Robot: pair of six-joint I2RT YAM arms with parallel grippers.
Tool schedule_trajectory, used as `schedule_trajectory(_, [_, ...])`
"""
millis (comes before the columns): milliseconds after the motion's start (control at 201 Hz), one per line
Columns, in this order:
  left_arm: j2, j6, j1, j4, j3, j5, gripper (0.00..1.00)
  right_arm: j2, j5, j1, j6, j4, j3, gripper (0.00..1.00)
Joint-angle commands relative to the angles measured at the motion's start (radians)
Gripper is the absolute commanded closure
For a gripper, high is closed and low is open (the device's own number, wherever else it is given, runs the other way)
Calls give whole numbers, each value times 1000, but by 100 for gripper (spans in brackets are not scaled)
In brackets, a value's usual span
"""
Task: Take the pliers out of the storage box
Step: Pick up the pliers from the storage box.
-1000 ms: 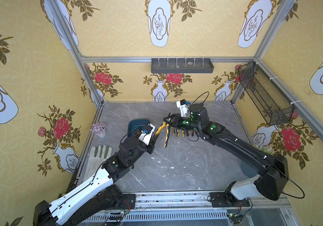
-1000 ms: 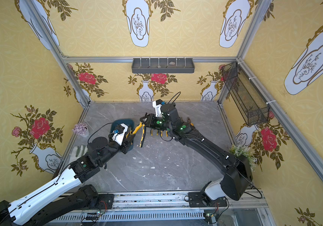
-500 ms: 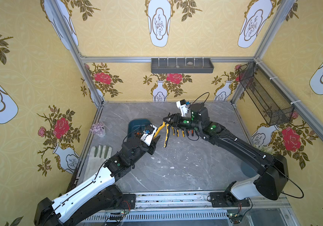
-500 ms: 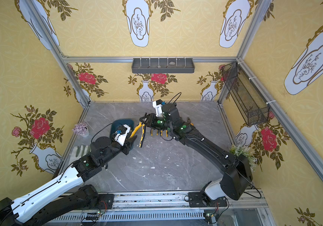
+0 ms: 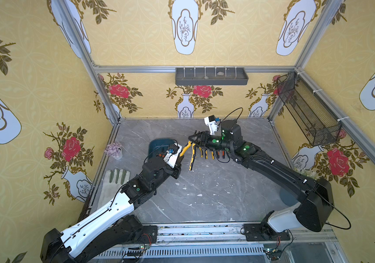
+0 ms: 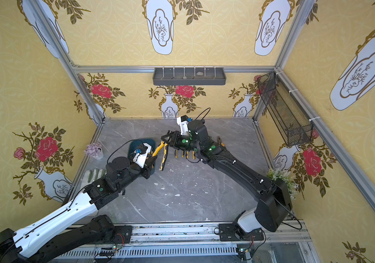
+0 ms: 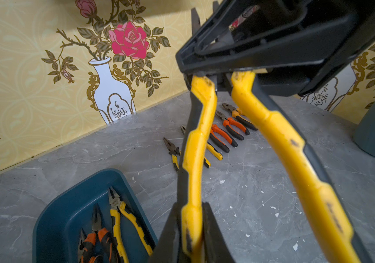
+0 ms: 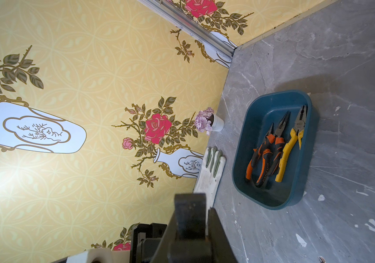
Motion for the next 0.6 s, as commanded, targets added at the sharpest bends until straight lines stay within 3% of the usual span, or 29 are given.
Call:
schedule_trajectory(0, [9,36,-2,20,12,86,100,5,-3,4,-10,63,4,100])
schedule_trajectory(144, [30,55,-2,2,26,133,100,6,10,9,-38,27,25,100])
schedule_trajectory(239, [28,58,-2,-7,22,97,100,7,54,13,-66,-51,55,64])
schedule_trajectory(349, [7,73,-1,-16,1,38,100,22,143,17,-125,-212,137,42])
schedule_trajectory(593, [-19,161,-15,-100,-9,-118,100,130,358,28,-220,-636,400,36])
